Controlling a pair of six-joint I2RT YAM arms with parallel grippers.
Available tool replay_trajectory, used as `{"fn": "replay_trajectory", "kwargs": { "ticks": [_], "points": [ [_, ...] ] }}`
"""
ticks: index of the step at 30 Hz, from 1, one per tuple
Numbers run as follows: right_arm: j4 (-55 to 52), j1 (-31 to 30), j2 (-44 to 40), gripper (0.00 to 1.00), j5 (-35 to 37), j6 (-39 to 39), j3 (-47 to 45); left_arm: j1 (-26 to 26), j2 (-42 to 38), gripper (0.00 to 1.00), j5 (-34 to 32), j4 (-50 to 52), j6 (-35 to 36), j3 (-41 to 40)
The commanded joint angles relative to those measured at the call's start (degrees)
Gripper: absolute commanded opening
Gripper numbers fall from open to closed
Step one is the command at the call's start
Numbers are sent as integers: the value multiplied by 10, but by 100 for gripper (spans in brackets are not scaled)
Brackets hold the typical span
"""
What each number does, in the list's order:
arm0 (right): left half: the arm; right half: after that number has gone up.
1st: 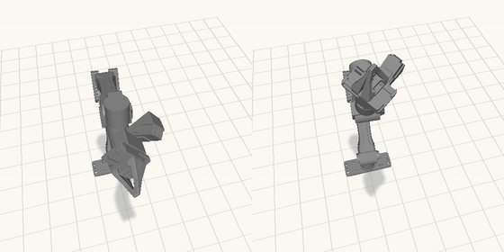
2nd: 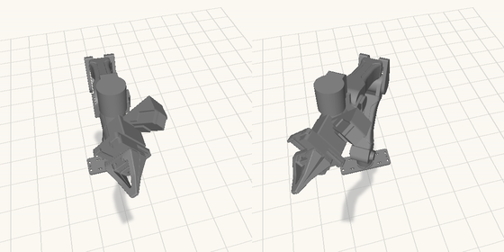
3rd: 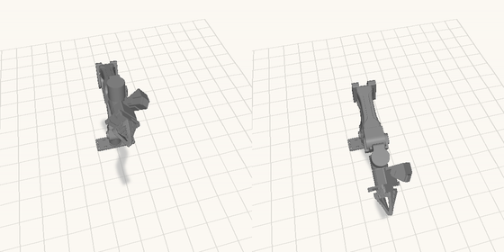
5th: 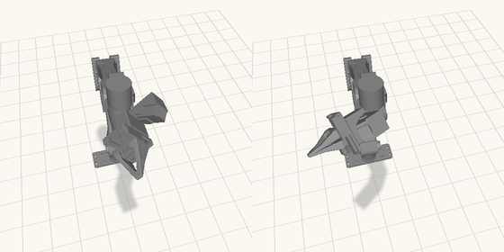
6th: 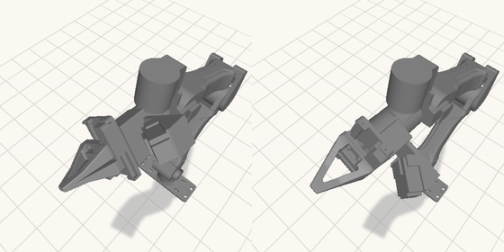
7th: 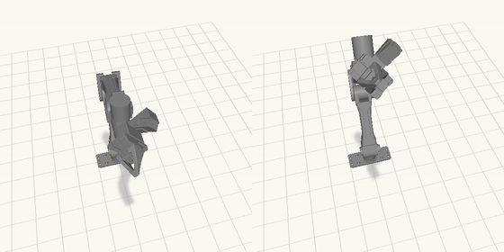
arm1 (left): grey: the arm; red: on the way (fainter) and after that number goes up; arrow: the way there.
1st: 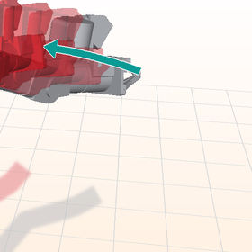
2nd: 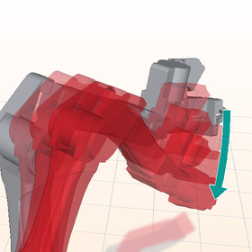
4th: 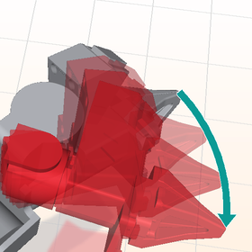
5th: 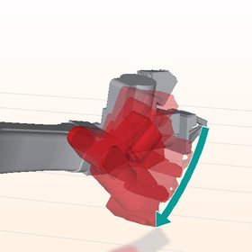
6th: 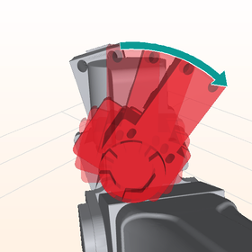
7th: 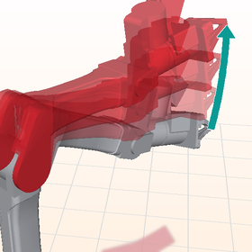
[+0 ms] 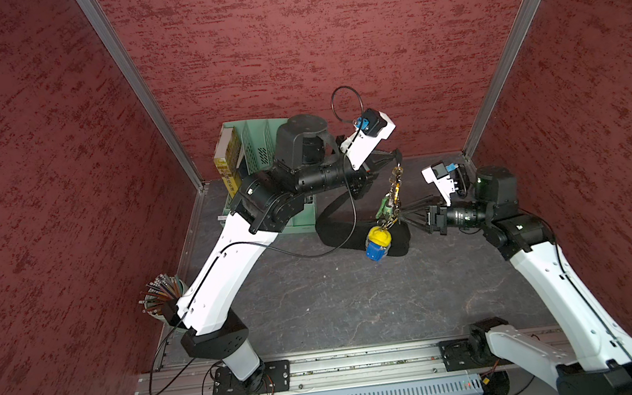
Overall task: Remove the decoration from the bag
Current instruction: Pick up the bag from the center of the board.
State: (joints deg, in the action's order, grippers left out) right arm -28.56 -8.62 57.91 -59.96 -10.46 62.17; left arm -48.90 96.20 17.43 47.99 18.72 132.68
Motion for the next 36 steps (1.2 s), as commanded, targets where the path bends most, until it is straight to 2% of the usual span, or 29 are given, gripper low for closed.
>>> {"fn": "replay_trajectory", "kwargs": {
  "ticks": [1, 8, 21, 36],
  "points": [
    [2, -10, -6, 48, 4, 4, -7, 0, -17, 0, -6, -40, -7, 18],
    [4, -26, -12, 46, 10, 6, -15, 0, -13, 0, -11, -44, -11, 22],
    [-13, -30, -7, 21, 30, 16, -12, 0, -16, 0, -15, -39, -12, 26],
    [-24, -30, -9, 0, 44, 18, -11, 0, -18, 0, -30, -35, -8, 28]
  ]
}}
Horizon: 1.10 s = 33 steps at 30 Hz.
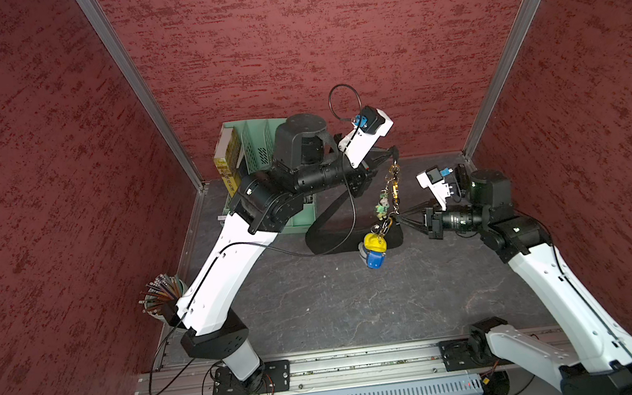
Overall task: Remove the decoration from the bag
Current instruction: Pick up the bag from the center of the board.
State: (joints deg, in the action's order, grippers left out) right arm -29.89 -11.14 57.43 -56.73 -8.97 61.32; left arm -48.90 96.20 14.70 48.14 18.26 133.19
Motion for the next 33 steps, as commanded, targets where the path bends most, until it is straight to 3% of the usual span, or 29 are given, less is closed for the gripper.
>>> {"fn": "replay_trajectory", "kwargs": {
  "ticks": [1, 13, 24, 27, 33],
  "points": [
    [-10, -5, -4, 0, 12, 2, -2, 1, -18, 0, -2, -36, -3, 23],
    [22, -6, -15, 0, -26, -26, -5, 15, -16, 0, 0, -33, -20, 10],
    [106, -9, -45, 0, -112, -111, -3, 123, 11, 0, 76, -57, -196, -86],
    [127, -10, -52, 0, -115, -134, -2, 132, 22, 9, 110, -58, -207, -107],
    [172, -12, -56, 0, -105, -183, -1, 135, 15, 49, 161, -86, -222, -168]
  ]
}}
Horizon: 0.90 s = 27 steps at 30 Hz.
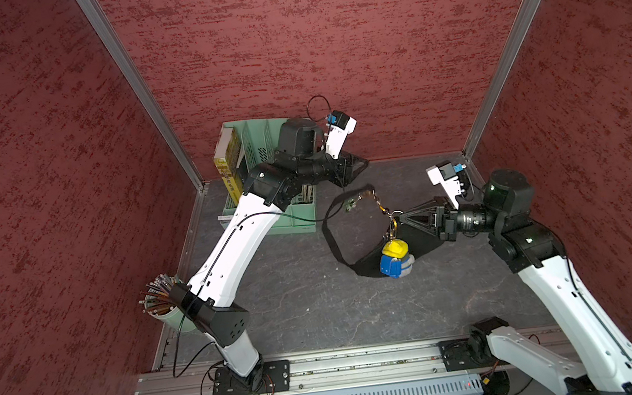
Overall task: Remove the decoration from the bag
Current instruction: Pick up the bag from the center of the board.
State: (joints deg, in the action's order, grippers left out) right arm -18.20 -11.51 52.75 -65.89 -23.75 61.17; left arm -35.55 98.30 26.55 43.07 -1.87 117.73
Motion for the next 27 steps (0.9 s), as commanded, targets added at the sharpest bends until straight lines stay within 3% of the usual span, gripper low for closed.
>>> {"fn": "replay_trajectory", "kwargs": {
  "ticks": [1, 4, 16, 22, 27],
  "points": [
    [60, -7, -10, 0, -6, -42, 1, 2, -10, 59, 43, -41, -21, -26],
    [80, -8, -12, 0, 9, -63, -1, 10, -40, 71, 39, -67, -27, -76],
    [119, -9, -13, 0, 55, -103, -3, 0, -207, 73, 115, -215, -36, -281],
    [129, -9, -9, 0, 62, -108, 0, -42, -220, 68, 147, -234, -3, -320],
    [127, -10, 0, 0, 42, -103, 4, -53, -201, 52, 177, -247, -5, -313]
  ]
}}
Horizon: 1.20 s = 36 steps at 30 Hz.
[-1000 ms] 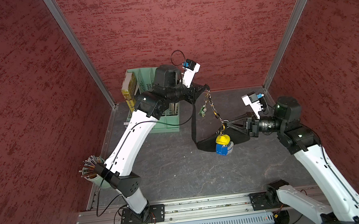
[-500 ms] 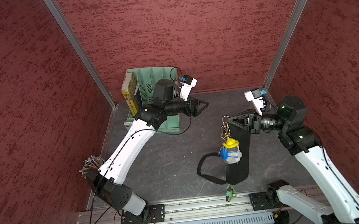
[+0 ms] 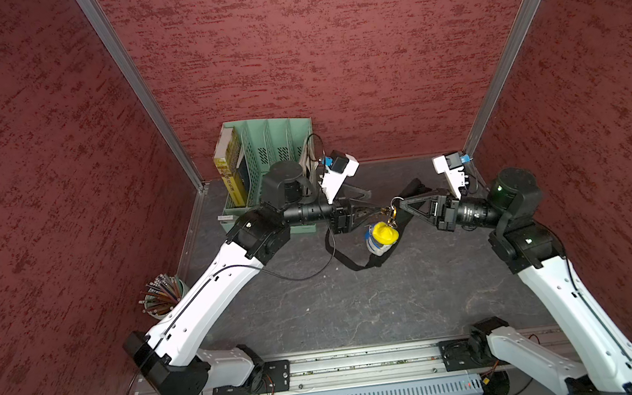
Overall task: Remove the decoration from the bag
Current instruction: Pick up the bag from the center of the board, then remove the decoration item from the bag.
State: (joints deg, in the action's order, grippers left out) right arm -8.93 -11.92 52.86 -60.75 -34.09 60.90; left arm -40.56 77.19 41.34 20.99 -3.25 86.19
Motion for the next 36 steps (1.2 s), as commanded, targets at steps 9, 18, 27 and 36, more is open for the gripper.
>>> {"fn": "replay_trajectory", "kwargs": {
  "ticks": [9, 18, 27, 36],
  "points": [
    [24, -8, 5, 0, -23, 10, 18, -18, 36, 47, 61, -6, 35, 4],
    [28, -11, 18, 0, -74, 14, 27, -10, 20, 42, 72, -21, 49, -38],
    [38, -17, 33, 0, -111, 20, 38, -10, 17, 38, 79, -24, 62, -49],
    [28, -19, 49, 0, -138, 43, 50, 5, -2, 38, 95, -37, 63, -64]
  ]
}}
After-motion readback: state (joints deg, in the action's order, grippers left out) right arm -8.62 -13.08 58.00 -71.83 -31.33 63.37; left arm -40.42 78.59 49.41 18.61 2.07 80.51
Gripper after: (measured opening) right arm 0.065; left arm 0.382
